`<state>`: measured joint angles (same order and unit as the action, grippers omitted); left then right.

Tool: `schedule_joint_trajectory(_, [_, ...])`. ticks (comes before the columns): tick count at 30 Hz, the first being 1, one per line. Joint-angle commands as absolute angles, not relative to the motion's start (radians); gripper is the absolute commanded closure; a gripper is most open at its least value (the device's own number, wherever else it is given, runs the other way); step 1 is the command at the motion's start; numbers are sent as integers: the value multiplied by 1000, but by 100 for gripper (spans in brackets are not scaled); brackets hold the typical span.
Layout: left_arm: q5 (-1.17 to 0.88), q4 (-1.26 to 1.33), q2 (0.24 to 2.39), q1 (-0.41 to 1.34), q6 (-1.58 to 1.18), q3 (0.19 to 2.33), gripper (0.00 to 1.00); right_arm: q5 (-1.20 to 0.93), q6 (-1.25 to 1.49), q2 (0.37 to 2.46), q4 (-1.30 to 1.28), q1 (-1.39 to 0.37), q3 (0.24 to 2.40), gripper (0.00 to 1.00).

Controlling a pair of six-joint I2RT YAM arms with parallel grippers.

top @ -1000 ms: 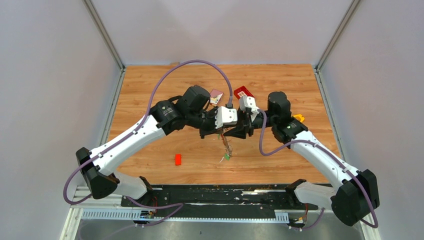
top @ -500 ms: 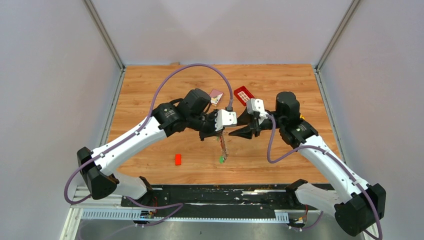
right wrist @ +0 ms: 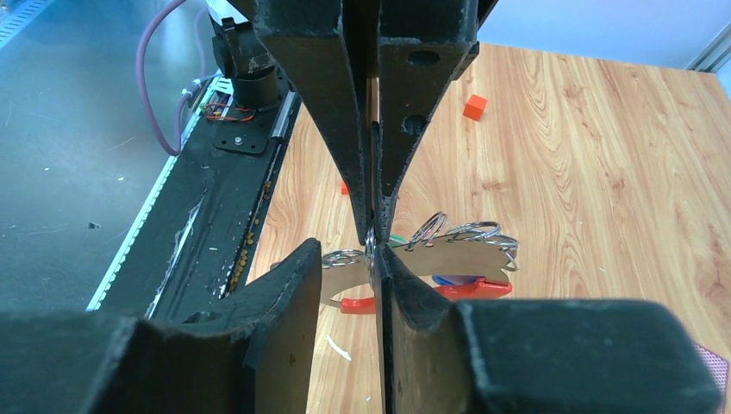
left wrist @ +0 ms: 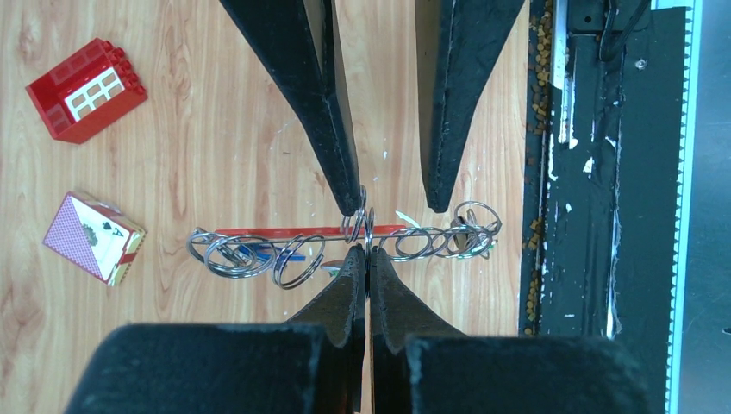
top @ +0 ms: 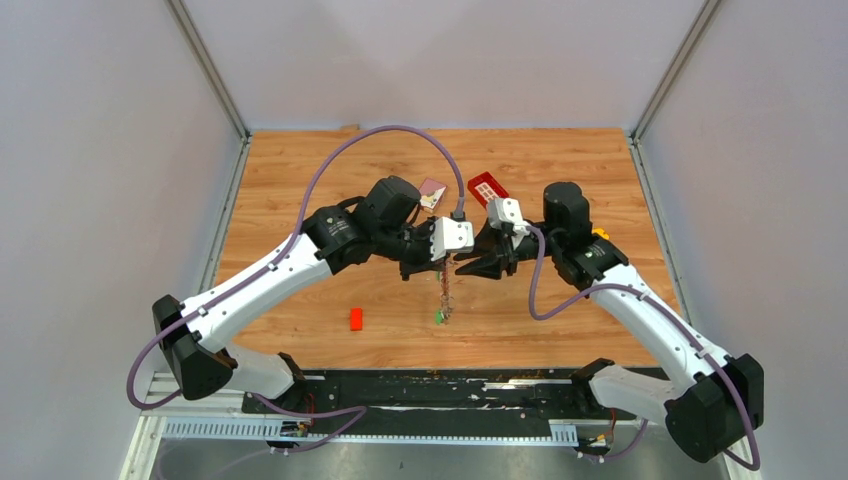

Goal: Put the keys on the keyring

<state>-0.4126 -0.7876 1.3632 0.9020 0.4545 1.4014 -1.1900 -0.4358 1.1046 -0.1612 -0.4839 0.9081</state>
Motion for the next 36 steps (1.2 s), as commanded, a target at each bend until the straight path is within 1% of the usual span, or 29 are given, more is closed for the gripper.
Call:
schedule_joint_trajectory(1, [-443,-742,1320,906,437,1413,100,-1213,-458,1114,-156,-491,920,71])
schedule_joint_trajectory(13, [-429,-737,1321,907,436,1415,100,-1215,-465,1107,-171,-490,927,73])
schedule_joint_trajectory(19, [-407,-728,1325,906,431,1413,100,-1199,-490,1056,-216,-489,943,73])
schedule_joint_trajectory(24, [-410,-723,1324,907,424,1417,100,-1184,-514,1026,-247,-489,927,71])
schedule_joint_trajectory(29, [-411,-722,1318,907,421,1415,100,-1182,-522,1044,-258,-489,926,67])
schedule_joint_trajectory(36, [-409,-711,1312,907,417,1415,100,-1179,-540,1060,-270,-488,915,69])
